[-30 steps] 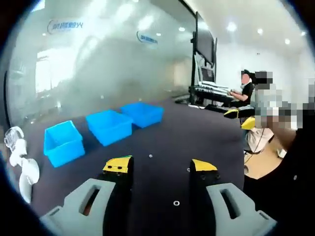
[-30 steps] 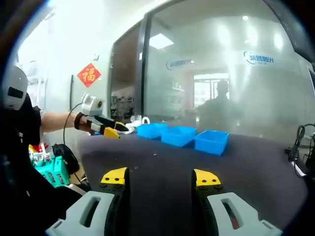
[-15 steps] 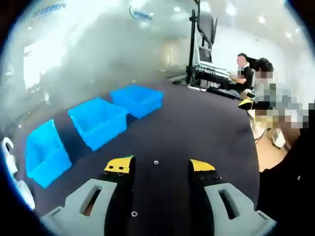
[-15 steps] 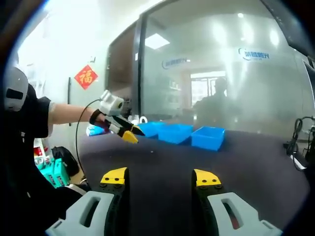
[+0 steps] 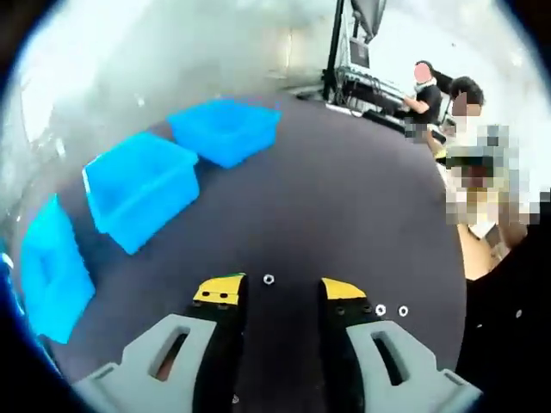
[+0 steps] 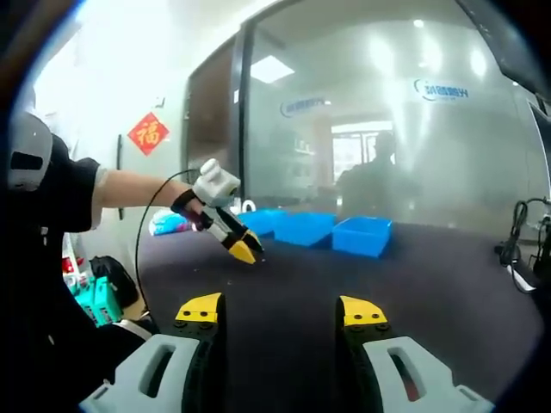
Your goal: Sort the screws, nuts, and washers into the corresponding bins
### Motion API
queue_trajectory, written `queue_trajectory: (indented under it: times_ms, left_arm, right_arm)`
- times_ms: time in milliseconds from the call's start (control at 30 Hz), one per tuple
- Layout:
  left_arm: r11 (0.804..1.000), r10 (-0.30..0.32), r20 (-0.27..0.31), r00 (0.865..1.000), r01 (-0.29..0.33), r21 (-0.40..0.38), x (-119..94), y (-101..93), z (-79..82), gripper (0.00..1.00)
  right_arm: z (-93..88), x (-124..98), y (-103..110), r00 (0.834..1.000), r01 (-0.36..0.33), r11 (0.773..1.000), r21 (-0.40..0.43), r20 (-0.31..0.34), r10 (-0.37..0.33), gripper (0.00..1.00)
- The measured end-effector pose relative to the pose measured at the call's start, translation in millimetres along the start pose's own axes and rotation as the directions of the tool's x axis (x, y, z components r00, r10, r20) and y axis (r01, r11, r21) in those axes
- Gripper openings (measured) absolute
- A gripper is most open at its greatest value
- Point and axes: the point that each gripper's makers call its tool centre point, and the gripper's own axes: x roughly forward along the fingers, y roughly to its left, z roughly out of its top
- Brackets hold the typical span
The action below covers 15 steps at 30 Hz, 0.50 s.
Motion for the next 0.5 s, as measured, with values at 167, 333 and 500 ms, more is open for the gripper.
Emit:
queue_trajectory:
  times_ms: [167, 333, 500]
  left_arm:
    - [1.0, 0.007, -0.023, 1.0, -0.007, 0.007, 3.4, 4.9, 0.1, 0.22]
    - [1.0, 0.005, -0.043, 0.999, -0.006, -0.009, 5.6, 7.7, 0.9, 0.19]
    - [1.0, -0.006, -0.04, 0.999, 0.005, -0.014, 10.3, 7.9, 2.5, 0.19]
  right_arm:
    - [-1.5, 2.3, 0.5, 1.0, -0.005, 1.0, 0.005, -0.002, 0.005, 0.47]
    - [-2.8, 4.6, 1.5, 1.0, -0.009, 1.0, 0.007, -0.004, 0.009, 0.47]
    - [-3.1, 6.4, 1.3, 1.0, -0.01, 1.0, 0.006, -0.007, 0.01, 0.47]
